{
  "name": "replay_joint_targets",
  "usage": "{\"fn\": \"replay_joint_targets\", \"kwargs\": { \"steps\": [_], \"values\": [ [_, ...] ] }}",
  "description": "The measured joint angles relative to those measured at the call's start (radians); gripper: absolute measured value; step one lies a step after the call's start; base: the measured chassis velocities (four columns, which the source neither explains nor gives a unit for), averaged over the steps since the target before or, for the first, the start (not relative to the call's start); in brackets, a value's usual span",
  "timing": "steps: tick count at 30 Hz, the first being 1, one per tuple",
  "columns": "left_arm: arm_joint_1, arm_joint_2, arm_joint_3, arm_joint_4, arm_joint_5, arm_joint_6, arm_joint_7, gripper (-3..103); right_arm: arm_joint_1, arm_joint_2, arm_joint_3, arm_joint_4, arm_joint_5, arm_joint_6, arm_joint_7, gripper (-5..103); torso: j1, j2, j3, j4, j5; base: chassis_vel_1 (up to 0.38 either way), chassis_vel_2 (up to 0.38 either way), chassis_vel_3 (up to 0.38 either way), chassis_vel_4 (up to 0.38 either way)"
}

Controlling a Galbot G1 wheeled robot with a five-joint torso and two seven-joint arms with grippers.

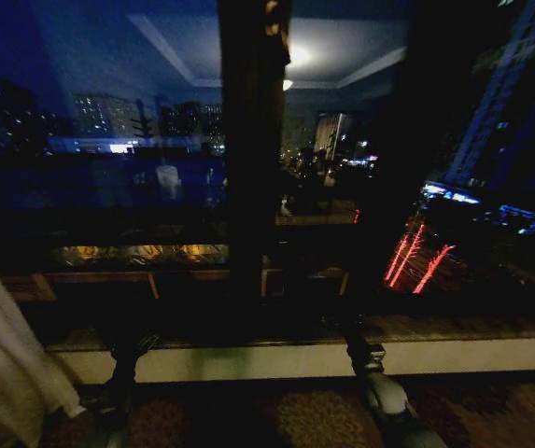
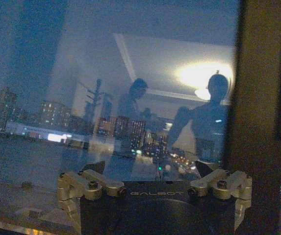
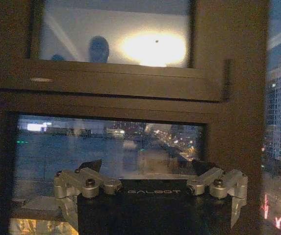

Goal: Open the curtains by pulling them apart, changing their state from closed to fully open.

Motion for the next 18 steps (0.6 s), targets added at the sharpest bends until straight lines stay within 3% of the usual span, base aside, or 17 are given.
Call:
{"fn": "replay_joint_targets", "kwargs": {
  "steps": [18],
  "values": [
    [0.0,0.0,0.0,0.0,0.0,0.0,0.0,100,0.0,0.0,0.0,0.0,0.0,0.0,0.0,100,0.0,0.0,0.0,0.0,-0.0006,-0.354,-0.36,0.354,0.359]
  ]
}}
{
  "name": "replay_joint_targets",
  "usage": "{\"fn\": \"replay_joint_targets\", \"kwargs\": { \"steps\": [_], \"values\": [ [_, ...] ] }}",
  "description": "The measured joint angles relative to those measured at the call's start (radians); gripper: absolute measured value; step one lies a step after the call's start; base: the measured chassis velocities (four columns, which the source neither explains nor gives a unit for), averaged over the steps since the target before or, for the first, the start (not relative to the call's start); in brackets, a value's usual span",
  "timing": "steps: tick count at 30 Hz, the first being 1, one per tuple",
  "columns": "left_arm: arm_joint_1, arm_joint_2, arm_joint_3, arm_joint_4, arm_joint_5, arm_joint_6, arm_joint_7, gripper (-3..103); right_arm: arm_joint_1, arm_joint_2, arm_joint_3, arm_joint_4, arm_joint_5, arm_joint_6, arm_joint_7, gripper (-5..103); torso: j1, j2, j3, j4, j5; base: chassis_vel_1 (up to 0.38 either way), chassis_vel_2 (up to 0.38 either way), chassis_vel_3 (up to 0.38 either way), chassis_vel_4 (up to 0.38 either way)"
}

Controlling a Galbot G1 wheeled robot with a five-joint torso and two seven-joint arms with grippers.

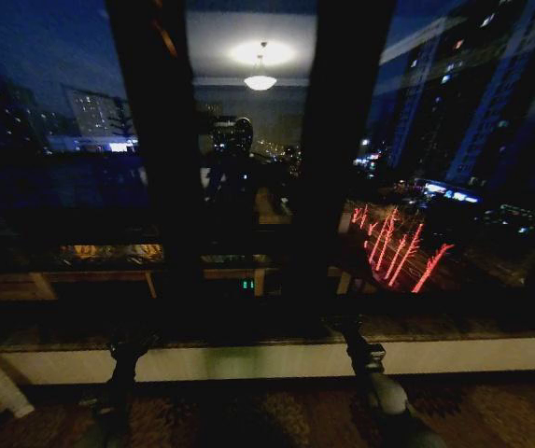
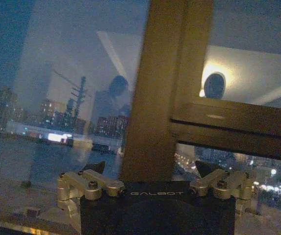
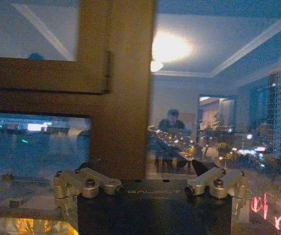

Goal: Open the curtains by pulling them apart, changing their state from closed to fully open.

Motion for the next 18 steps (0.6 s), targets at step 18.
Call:
{"fn": "replay_joint_targets", "kwargs": {
  "steps": [18],
  "values": [
    [0.0,0.0,-0.001,0.0,0.0,0.0,0.0,100,0.0,0.0,0.0,0.0,0.0,0.0,0.0,100,0.0,0.0,0.0,0.0005,0.0002,-0.099,-0.102,0.099,0.101]
  ]
}}
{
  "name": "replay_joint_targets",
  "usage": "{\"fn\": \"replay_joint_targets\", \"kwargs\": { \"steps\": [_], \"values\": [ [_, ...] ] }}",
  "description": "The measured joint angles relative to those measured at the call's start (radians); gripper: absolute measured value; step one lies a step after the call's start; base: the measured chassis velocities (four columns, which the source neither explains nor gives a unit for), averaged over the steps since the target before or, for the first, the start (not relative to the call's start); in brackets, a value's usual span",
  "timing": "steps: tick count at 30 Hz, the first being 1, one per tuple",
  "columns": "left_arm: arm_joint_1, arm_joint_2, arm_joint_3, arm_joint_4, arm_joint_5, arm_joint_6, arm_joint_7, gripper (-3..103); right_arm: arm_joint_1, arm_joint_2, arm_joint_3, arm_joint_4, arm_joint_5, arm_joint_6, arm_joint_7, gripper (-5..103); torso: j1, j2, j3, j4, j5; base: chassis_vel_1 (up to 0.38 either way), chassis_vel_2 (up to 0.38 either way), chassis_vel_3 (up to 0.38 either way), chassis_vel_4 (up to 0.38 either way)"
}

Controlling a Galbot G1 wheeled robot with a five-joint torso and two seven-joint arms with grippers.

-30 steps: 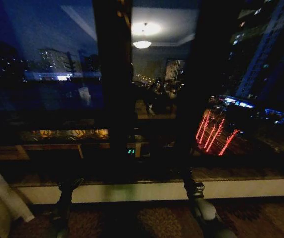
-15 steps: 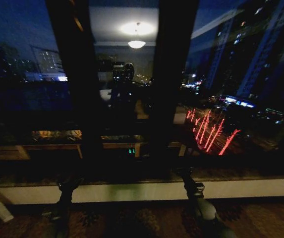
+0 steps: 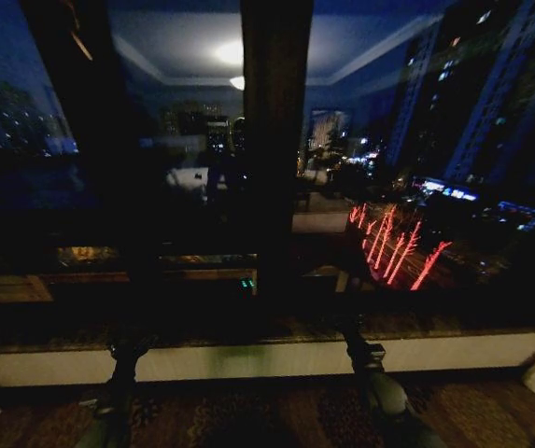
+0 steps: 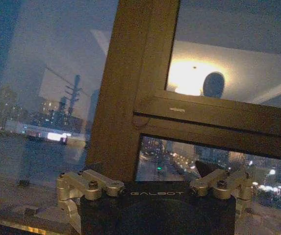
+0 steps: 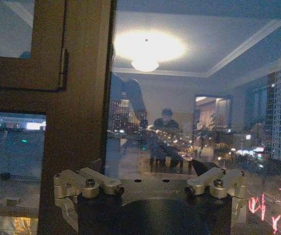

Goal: Open the curtains by pulling them apart, changing their state from closed to fully open.

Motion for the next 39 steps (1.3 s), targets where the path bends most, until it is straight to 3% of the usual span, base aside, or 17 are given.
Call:
{"fn": "replay_joint_targets", "kwargs": {
  "steps": [18,39],
  "values": [
    [0.0,0.0,0.001,0.0,0.0,0.0,0.0,100,0.0,0.0,0.0,0.0,0.0,0.0,0.0,100,0.0,0.0,0.0,-0.0004,0.0003,0.031,-0.11,-0.035,0.115],
    [0.0,0.0,0.001,0.0,0.0,0.0,0.001,100,0.0,0.0,0.0,0.0,0.0,0.0,0.0,100,-0.001,0.0,0.0,-0.0007,0.0007,0.257,-0.381,-0.253,0.379]
  ]
}}
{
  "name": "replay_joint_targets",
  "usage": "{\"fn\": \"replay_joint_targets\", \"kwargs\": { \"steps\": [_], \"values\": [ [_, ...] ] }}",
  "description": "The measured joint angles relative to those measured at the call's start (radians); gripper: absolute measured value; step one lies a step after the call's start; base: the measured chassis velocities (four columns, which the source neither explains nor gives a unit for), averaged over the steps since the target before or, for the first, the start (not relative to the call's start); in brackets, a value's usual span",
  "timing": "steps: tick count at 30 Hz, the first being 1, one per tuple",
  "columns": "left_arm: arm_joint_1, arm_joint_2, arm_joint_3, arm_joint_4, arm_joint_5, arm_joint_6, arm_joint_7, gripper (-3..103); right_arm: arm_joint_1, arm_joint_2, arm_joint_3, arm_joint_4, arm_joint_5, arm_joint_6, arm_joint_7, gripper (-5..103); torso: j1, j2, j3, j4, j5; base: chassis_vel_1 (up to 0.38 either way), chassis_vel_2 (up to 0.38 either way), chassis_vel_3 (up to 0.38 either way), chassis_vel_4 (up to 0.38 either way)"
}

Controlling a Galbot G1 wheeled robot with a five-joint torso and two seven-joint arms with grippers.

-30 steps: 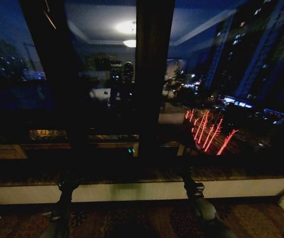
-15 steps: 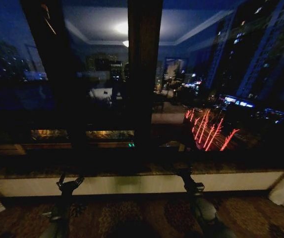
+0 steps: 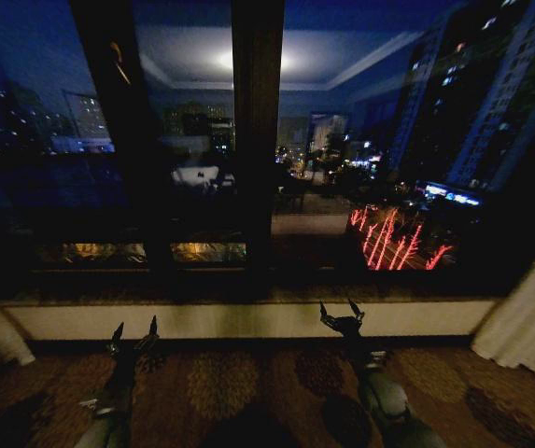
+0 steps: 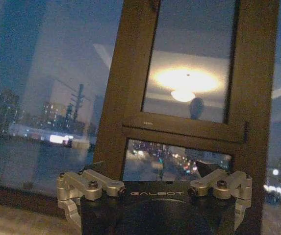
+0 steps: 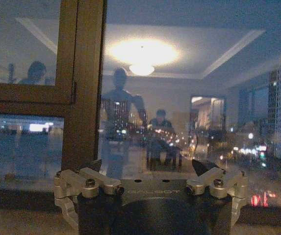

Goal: Open the curtains by pulling them apart, changing their state from closed to fully open.

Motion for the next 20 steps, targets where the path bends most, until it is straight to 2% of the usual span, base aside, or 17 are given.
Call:
{"fn": "replay_joint_targets", "kwargs": {
  "steps": [6,11,17,20],
  "values": [
    [0.0,0.0,0.0,0.0,0.0,0.0,0.0,100,0.0,0.0,0.0,0.0,0.0,0.0,0.0,100,0.001,0.0,0.0,0.0002,-0.0006,0.283,-0.379,-0.28,0.399],
    [0.0,0.0,0.0,0.0,0.0,0.0,0.0,100,0.0,0.0,0.0,0.0,0.0,0.0,0.0,100,0.0,0.0,0.0,0.0003,-0.0002,0.261,-0.285,-0.27,0.252],
    [0.0,0.0,0.0,0.0,0.0,0.0,0.0,100,0.0,0.0,0.0,0.0,0.0,0.0,0.0,100,0.0,0.0,0.0,0.0,-0.0012,0.074,-0.023,-0.122,0.065],
    [0.0,0.0,0.0,0.0,0.0,0.0,0.0,100,0.0,0.0,0.0,0.0,0.0,0.0,0.0,100,0.001,-0.001,0.0,0.0003,-0.0001,-0.039,0.005,0.024,-0.012]
  ]
}}
